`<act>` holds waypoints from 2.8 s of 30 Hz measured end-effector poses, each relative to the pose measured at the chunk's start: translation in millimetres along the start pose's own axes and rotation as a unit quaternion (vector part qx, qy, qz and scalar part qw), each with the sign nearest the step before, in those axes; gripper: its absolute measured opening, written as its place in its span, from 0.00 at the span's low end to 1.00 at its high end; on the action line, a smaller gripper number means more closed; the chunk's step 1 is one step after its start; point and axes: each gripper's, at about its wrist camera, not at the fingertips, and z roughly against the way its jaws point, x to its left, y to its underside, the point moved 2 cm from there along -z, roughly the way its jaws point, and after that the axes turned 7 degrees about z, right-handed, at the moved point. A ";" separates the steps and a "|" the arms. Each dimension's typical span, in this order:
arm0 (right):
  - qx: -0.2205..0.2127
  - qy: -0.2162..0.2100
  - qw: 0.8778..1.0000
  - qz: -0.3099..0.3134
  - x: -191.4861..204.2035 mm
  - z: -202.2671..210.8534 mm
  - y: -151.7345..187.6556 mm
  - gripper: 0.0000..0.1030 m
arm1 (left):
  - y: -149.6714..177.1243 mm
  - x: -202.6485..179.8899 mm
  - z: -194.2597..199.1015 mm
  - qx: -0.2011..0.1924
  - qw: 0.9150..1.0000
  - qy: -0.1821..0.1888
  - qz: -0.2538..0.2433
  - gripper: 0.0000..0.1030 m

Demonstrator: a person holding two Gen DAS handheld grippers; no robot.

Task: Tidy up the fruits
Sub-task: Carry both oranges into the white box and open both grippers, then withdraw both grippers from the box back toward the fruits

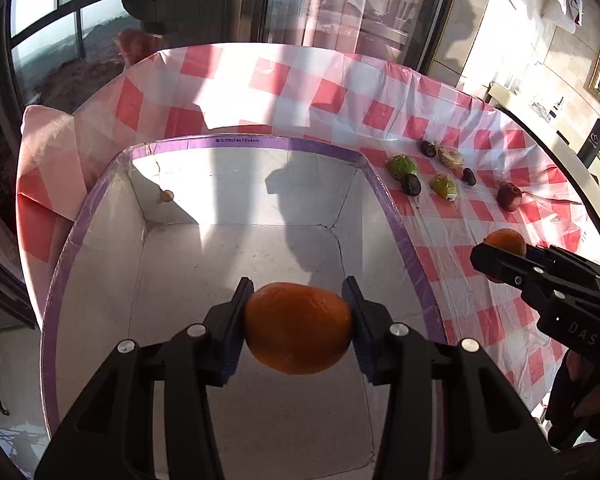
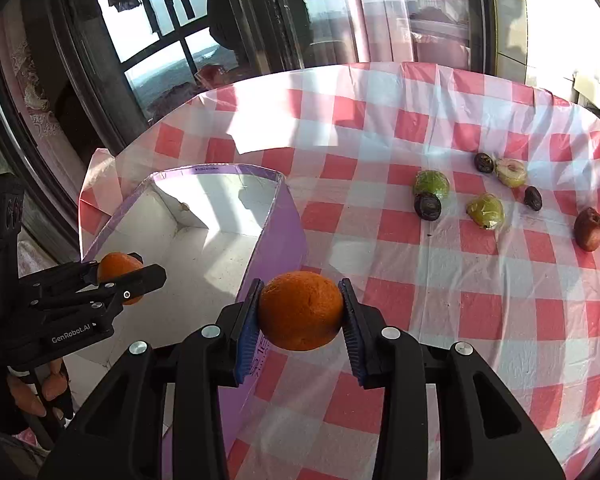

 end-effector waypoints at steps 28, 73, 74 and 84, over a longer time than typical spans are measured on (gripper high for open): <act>0.167 0.000 0.948 0.271 113.2 -95.1 43.5 0.37 | 28.8 88.1 -10.2 0.082 0.989 -0.121 0.005 0.56; -0.019 0.132 0.990 0.038 -76.0 24.7 37.3 0.83 | 11.6 -106.3 14.0 -0.097 0.973 -0.128 -0.165 0.98; -0.009 0.145 0.989 0.031 -87.0 23.2 42.8 0.83 | 11.0 -116.6 9.8 -0.093 0.972 -0.126 -0.177 0.98; 0.076 0.200 0.976 -0.039 -185.8 17.0 103.7 0.82 | 23.7 -210.5 -31.0 -0.047 0.964 -0.084 -0.247 0.98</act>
